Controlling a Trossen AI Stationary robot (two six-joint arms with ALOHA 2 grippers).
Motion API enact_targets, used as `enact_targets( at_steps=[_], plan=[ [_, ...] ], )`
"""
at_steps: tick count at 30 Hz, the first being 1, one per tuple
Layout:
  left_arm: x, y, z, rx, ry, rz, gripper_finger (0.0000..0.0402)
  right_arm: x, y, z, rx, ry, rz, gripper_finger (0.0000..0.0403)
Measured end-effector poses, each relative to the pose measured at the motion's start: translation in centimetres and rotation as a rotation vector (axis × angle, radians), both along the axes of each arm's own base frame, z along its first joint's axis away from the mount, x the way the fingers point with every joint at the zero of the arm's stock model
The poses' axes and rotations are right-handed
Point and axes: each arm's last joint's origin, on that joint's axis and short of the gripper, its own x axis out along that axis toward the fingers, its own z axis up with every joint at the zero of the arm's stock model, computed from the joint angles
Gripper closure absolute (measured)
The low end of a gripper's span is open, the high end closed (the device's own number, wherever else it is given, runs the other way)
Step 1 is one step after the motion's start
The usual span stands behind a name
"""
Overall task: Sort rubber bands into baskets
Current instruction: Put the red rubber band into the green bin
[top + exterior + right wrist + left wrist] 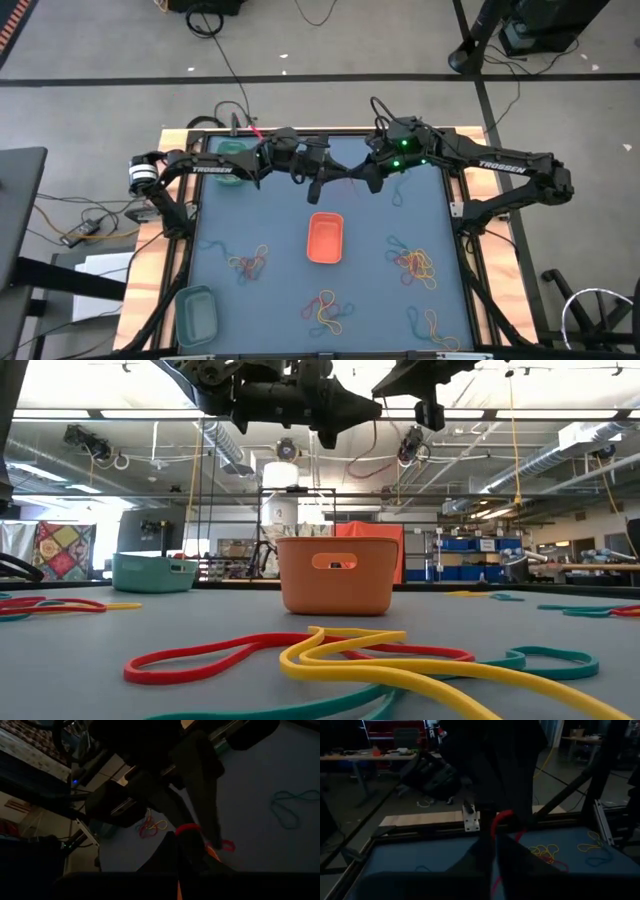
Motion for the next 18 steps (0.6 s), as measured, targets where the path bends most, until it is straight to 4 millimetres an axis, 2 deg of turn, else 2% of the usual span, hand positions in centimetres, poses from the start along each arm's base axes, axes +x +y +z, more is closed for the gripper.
enact_targets(
  at_steps=[8, 12, 18],
  plan=[
    [-0.3, 0.2, 0.3, -0.089, 0.007, 0.026, 0.0397, 0.0, 0.0, 0.0, -0.001, -0.003, -0.002, 0.0391],
    [-1.6, 1.1, 1.4, -0.237, 0.046, 0.162, 0.0398, 0.0, 0.0, 0.0, 0.006, -0.003, -0.008, 0.0339],
    [-4.6, 1.6, 2.7, -0.247, 0.183, 0.283, 0.0400, -0.1, -0.3, -0.1, -0.033, 0.021, -0.090, 0.0260]
  ],
)
